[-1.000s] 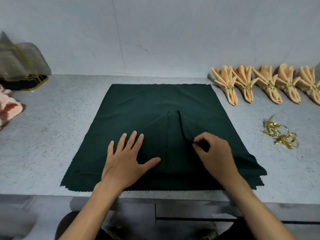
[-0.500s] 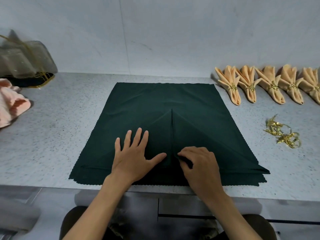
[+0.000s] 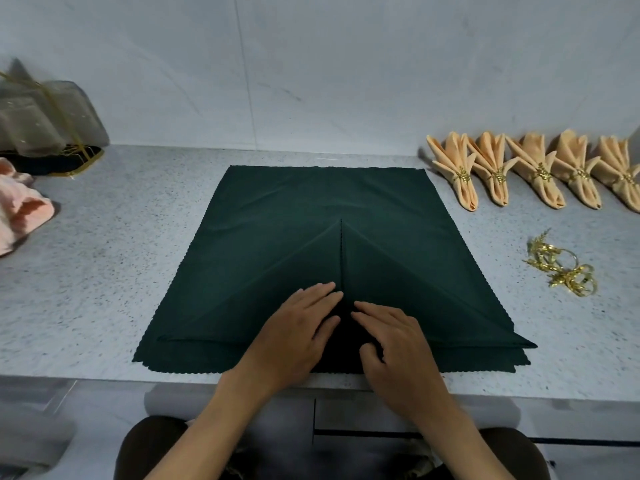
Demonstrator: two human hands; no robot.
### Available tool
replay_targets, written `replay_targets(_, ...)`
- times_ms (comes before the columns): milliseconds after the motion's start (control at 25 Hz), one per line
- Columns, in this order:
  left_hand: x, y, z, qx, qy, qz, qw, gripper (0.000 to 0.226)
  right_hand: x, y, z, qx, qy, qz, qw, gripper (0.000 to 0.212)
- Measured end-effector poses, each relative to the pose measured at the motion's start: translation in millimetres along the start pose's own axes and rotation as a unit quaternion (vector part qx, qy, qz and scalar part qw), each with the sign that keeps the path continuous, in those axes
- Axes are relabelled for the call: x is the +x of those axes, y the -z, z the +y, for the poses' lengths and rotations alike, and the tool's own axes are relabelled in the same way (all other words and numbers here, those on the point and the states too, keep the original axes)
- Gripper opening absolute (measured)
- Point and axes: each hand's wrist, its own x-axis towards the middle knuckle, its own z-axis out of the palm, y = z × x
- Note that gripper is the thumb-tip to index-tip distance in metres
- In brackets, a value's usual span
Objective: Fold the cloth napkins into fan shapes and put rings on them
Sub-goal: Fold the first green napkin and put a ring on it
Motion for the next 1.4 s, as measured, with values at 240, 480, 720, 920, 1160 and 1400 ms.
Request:
replay_targets(240, -5, -8, 6, 0.032, -0.022, -0.011, 0.999, 0.067, 1, 17, -7, 0.204, -0.070, -0.057, 0.975, 0.052)
replay_targets(480, -8, -10, 9, 0.047, -0.037, 0.002, 0.998, 0.059, 96, 32, 5, 0.003, -0.029, -0.045, 0.999, 0.042)
replay_targets(720, -4, -8, 9, 0.080, -0.037, -0.028, 0.996, 0.060, 150, -23, 16, -0.171, -0.076, -0.157, 0.970, 0.060)
replay_targets(920, -4, -12, 6, 0.052, -0.039, 0.001, 0.998, 0.058, 70, 15, 49, -0.230, -0.099, -0.126, 0.960, 0.065)
replay_targets(1160, -4, -16, 2, 0.050, -0.066, 0.001, 0.997, 0.051, -28, 72, 89, -0.195, -0.146, -0.114, 0.963, 0.061)
replay_targets(1400, 0, -23, 38, 0.027, 0.011, -0.004, 1.000, 0.035, 5, 88, 71, -0.131, -0.075, 0.043, 0.988, 0.051)
